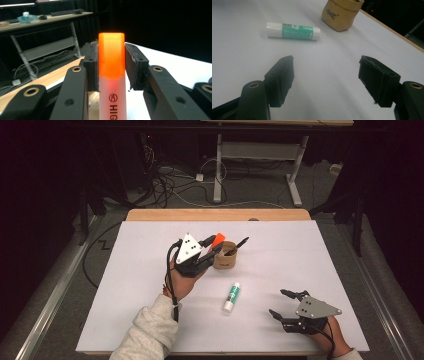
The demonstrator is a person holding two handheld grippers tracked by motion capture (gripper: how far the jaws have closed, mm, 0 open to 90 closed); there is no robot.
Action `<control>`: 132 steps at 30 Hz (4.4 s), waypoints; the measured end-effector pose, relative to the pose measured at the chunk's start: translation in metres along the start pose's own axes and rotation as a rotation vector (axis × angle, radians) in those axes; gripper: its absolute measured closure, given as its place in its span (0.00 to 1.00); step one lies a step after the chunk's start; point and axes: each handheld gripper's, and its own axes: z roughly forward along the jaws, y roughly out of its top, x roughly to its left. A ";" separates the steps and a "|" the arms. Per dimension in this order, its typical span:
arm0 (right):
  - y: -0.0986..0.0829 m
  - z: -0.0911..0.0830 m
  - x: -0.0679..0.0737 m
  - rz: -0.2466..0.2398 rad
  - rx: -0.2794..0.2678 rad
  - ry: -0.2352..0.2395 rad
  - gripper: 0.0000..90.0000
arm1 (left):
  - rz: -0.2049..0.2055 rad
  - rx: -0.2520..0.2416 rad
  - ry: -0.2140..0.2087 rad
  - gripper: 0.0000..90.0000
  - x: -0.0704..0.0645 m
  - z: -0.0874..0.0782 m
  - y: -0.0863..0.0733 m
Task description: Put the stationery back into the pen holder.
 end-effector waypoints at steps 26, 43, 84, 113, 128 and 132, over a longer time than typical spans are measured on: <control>-0.002 0.003 0.001 -0.009 0.017 0.022 0.32 | -0.033 -0.034 -0.084 0.72 0.014 0.074 0.015; -0.003 0.004 0.002 -0.017 0.019 0.040 0.33 | -0.047 0.006 -0.080 0.71 0.028 0.106 -0.005; -0.002 0.006 0.006 -0.027 0.032 0.061 0.33 | -0.007 0.138 -0.022 0.70 0.030 0.095 -0.023; -0.003 0.006 0.006 -0.020 0.038 0.061 0.33 | 0.067 0.297 0.037 0.53 0.006 0.054 -0.002; -0.004 0.007 0.004 -0.013 0.052 0.062 0.33 | 0.028 0.458 0.020 0.24 -0.013 0.037 -0.008; -0.005 0.007 0.004 -0.010 0.053 0.057 0.33 | 0.001 0.519 -0.036 0.23 -0.021 0.034 -0.013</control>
